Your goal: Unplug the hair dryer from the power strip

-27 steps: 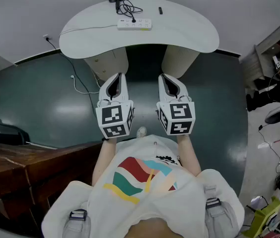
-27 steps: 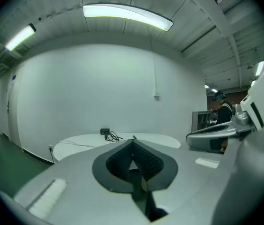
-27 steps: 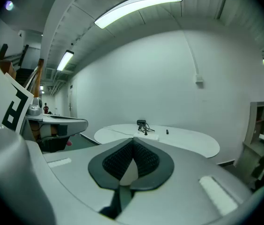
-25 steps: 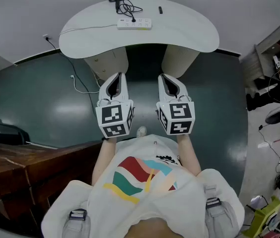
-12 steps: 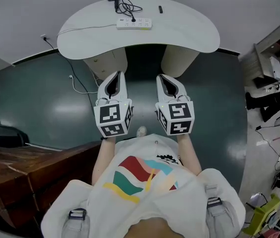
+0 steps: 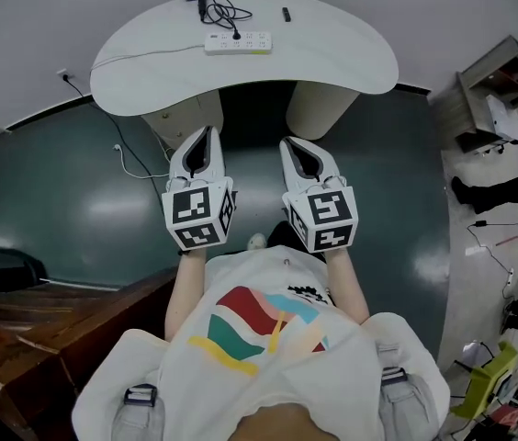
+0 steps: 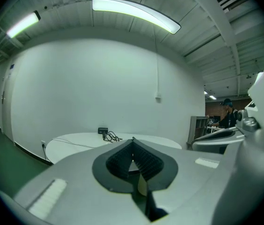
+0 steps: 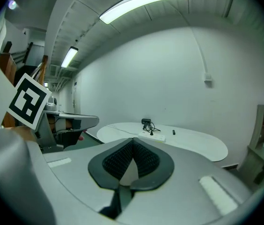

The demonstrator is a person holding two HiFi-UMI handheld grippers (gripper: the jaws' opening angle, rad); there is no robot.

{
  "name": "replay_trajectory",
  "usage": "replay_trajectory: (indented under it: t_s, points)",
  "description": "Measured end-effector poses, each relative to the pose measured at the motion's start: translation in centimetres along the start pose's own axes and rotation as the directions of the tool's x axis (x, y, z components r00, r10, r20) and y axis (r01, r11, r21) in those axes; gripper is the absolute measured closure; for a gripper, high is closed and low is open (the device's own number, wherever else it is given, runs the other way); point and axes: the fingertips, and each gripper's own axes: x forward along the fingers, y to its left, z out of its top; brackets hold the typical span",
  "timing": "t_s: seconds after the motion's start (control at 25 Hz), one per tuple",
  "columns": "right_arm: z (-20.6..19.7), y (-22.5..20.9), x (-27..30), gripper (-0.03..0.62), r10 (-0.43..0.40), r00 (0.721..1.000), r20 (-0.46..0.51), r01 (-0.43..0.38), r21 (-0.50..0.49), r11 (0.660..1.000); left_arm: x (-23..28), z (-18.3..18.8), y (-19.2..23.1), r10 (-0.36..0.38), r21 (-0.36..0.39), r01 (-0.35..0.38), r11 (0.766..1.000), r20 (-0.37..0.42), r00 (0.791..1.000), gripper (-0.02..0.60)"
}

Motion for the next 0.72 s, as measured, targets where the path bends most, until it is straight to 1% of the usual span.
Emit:
replay_trajectory:
  t_s: [0.12,0.24,0.44,0.6,0.72]
  points:
    - [-0.5,-0.7,0.0,0.582,-0.026,1.0,-0.011,0.026,0.01,1.0,0.8,-0.7,0.4,-0.005,-0.013,0.004,1.0,-0.018,1.0,0.581]
    - [-0.6,-1.8,0.7,0.582,-0.043,0.999,-0.019,0.043,0.032,0.999,2.0,-1.0,0.8,-0.008,-0.007,0.008,1.0,-0.027,1.0,0.581]
    - [-0.1,-3.5,3.4,0.582,-0.025,1.0,-0.012,0.026,0.026,0.999,5.0,-1.1,1.7,0.012,-0.022,-0.013,1.0,-0.035,0.999,0.581]
    - [-0.5,-5.8,7.6,0.582,0.016,0.999,-0.042,-0.015,0.026,1.0,8.5,-2.2,2.7,0.044,-0.031,-0.046,0.998,-0.063,0.997,0.581]
    - [0.2,-8.3,12.8,0.582,0.036,0.997,-0.061,-0.034,0.038,0.999,13.3,-2.6,4.1,0.051,-0.041,-0.055,0.998,-0.088,0.995,0.581]
